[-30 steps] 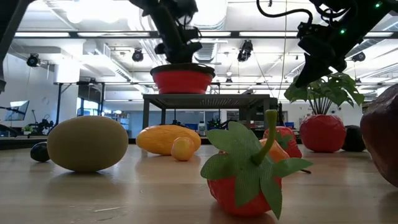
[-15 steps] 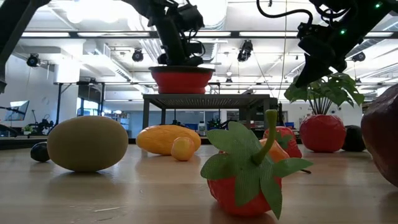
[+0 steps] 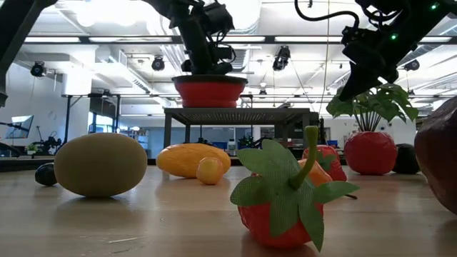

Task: Pick & Place Fruit
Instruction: Put the top left red strawberry into the red strainer bowl on the shelf, then put the black grape into the red strainer bowl on the shelf

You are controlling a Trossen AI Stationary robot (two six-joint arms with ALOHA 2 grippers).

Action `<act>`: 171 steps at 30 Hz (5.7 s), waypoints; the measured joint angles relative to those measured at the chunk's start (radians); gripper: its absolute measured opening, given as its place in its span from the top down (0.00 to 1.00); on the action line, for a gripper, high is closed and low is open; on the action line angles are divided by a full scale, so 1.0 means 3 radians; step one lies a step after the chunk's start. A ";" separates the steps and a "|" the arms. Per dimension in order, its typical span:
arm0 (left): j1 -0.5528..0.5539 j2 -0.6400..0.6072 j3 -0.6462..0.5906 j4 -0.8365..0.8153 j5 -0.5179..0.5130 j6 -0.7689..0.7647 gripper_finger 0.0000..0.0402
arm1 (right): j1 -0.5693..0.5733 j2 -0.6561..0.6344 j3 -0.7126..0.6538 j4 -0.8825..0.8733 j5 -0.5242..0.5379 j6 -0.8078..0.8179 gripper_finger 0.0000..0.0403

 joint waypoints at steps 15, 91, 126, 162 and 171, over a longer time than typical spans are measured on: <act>-0.0010 -0.0004 0.0962 -0.0814 0.0007 0.0137 0.45 | 0.0000 0.0000 -0.0004 0.0001 0.0000 -0.0049 0.98; -0.3161 -0.1346 -0.2331 -0.0437 0.0427 -0.4073 0.45 | 0.0001 0.0000 -0.0017 0.0072 -0.0001 -0.0049 0.98; -0.3254 -0.0281 -0.2242 -0.0257 0.0626 -0.4436 0.45 | 0.0001 0.0001 -0.0068 0.0085 -0.0002 -0.0010 0.98; -0.3248 -0.0320 -0.2219 -0.0345 0.0626 -0.4272 0.69 | 0.0001 0.0001 -0.0074 0.0084 -0.0002 -0.0010 0.98; -0.3208 -0.0671 -0.2077 -0.0561 -0.0153 -0.4054 0.69 | 0.0001 0.0001 -0.0074 0.0084 -0.0001 -0.0010 0.98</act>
